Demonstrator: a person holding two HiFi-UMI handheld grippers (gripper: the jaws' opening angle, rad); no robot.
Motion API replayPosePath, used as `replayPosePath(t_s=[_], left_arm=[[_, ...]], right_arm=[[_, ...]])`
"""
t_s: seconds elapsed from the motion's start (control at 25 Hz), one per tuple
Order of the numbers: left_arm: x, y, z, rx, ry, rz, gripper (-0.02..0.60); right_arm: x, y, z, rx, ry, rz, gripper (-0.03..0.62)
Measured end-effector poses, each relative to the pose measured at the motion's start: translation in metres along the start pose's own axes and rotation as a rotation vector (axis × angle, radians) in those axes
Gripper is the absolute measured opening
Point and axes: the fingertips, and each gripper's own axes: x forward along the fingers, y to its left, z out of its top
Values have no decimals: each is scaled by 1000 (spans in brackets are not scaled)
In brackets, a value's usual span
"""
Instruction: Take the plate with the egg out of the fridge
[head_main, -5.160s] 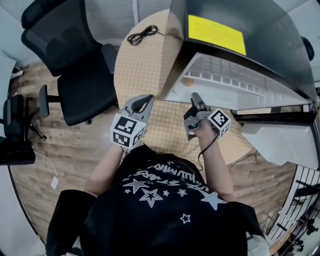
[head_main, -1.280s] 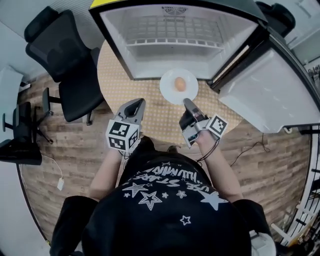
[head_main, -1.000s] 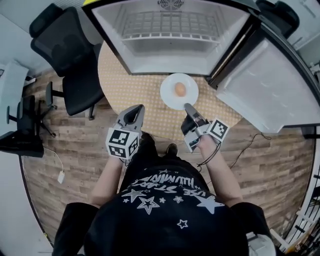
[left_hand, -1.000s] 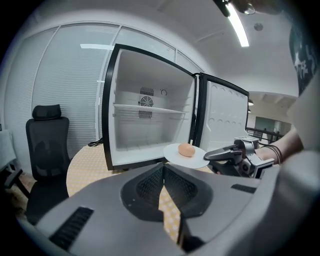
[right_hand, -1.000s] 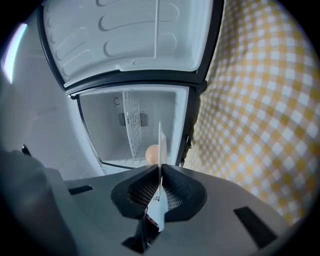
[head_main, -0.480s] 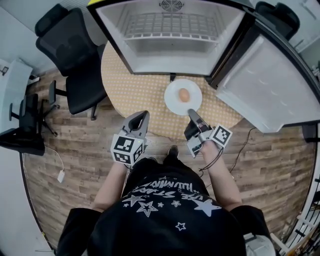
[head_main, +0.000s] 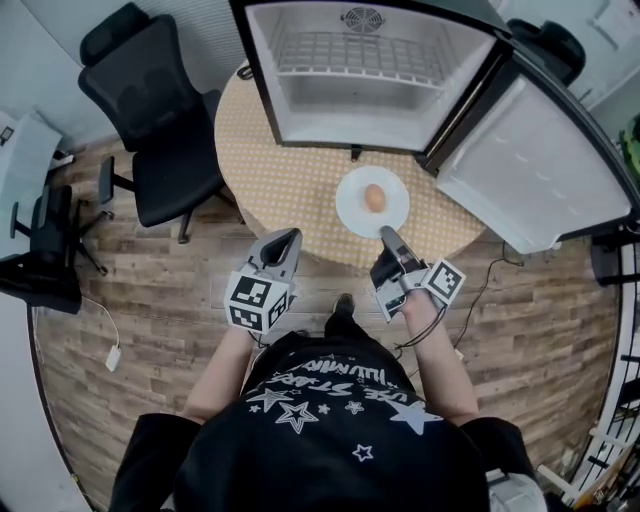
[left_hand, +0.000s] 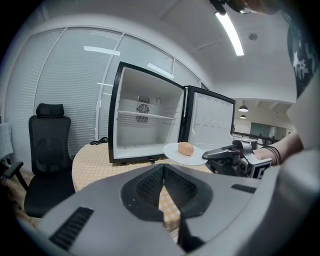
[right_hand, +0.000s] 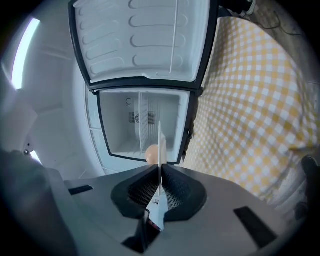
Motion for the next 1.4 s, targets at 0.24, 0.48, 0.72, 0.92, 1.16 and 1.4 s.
replayPosePath(t_s=[0.24,0.48,0.72,0.92,1.16,1.4], left_arm=[[-36,-3,-7,0,-25,-34,6],[-74,-15,-22,6,-37,-86,5],[-107,-30,-43,12,-31,-144,5],[-124,-48,-56,8,-20,-200,5],[-137,-68,-59,38,-22,-235,6],[-144,-87,-52,34,-55,-197,5]], right_arm=[[-24,10,-36,0,-44,-8,37],[-55,17,-75,-2,-98,-16,37],[-91,21,-115,-18,-136,-19,37],[-120,28,-141,-25,-158,-45,37],[-140,35,-152,-55,-142,-40,37],[-156,43,-153,-68,-108,-2,36]])
